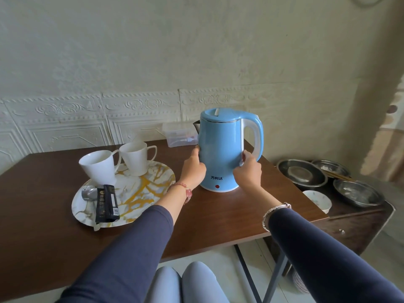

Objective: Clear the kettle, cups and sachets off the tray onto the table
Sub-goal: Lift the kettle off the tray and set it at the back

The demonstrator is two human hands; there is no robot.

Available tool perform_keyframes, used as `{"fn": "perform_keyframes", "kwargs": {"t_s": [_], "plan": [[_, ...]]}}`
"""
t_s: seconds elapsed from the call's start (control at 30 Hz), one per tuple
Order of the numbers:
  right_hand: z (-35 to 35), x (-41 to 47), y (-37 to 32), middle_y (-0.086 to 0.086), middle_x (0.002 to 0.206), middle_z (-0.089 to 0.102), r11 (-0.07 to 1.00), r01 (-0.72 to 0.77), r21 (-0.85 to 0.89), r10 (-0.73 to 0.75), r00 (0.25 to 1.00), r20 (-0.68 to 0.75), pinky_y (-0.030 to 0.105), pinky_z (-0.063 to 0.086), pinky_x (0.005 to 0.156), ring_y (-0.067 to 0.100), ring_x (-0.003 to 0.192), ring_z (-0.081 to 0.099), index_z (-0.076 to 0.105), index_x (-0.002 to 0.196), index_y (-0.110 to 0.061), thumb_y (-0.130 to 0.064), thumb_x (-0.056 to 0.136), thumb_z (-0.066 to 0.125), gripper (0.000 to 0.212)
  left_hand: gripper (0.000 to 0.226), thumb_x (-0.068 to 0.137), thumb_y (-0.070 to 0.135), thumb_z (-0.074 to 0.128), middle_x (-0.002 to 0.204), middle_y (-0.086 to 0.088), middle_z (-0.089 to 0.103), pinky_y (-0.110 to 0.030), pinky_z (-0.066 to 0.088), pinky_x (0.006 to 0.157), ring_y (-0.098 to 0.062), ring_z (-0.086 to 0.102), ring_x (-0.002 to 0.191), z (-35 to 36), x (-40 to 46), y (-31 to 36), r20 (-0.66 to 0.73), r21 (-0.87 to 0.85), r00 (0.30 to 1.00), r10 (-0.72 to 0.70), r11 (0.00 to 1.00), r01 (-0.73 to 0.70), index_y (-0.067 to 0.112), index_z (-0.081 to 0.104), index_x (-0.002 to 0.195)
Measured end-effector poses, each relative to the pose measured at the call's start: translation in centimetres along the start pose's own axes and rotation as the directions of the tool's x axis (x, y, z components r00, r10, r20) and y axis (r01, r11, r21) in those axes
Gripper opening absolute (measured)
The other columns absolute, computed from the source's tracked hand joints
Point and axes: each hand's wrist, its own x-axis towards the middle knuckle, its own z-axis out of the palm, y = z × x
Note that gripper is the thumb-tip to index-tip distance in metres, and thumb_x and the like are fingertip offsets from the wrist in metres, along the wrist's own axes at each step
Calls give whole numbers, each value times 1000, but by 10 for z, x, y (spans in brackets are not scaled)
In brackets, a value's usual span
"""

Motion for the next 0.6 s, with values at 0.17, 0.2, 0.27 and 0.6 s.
{"fn": "perform_keyframes", "kwargs": {"t_s": [0.17, 0.2, 0.27, 0.6], "plan": [[3, 30, 4, 9, 88, 54, 999, -32, 6, 32, 999, -2, 31, 39, 66, 30, 79, 50, 51, 101, -13, 7, 80, 41, 31, 63, 91, -1, 30, 137, -14, 53, -35, 45, 87, -34, 54, 120, 12, 28, 5, 31, -7, 999, -8, 1000, 8, 23, 24, 148], [4, 36, 5, 9, 89, 55, 999, -37, 9, 37, 999, -3, 31, 39, 67, 30, 80, 50, 52, 104, -11, 8, 80, 41, 33, 63, 91, 0, 30, 137, -14, 53, -35, 45, 87, -34, 54, 119, 14, 34, 6, 36, -7, 999, -8, 1000, 8, 23, 24, 149], [5, 51, 6, 11, 92, 57, 999, -38, 1, 38, 999, -6, 31, 39, 69, 29, 81, 50, 54, 110, -9, 8, 80, 42, 36, 63, 91, 0, 30, 137, -14, 52, -36, 46, 88, -34, 55, 118, 19, 48, 8, 47, -5, 999, -16, 1000, 16, 23, 22, 149], [16, 122, 14, 15, 100, 61, 998, -61, -31, 61, 998, -4, 32, 43, 73, 27, 83, 50, 50, 126, -10, 10, 81, 45, 49, 65, 90, -1, 30, 135, -17, 53, -37, 46, 85, -35, 57, 113, 46, 117, 16, 73, 12, 997, -24, 1000, 23, 23, 19, 149]]}}
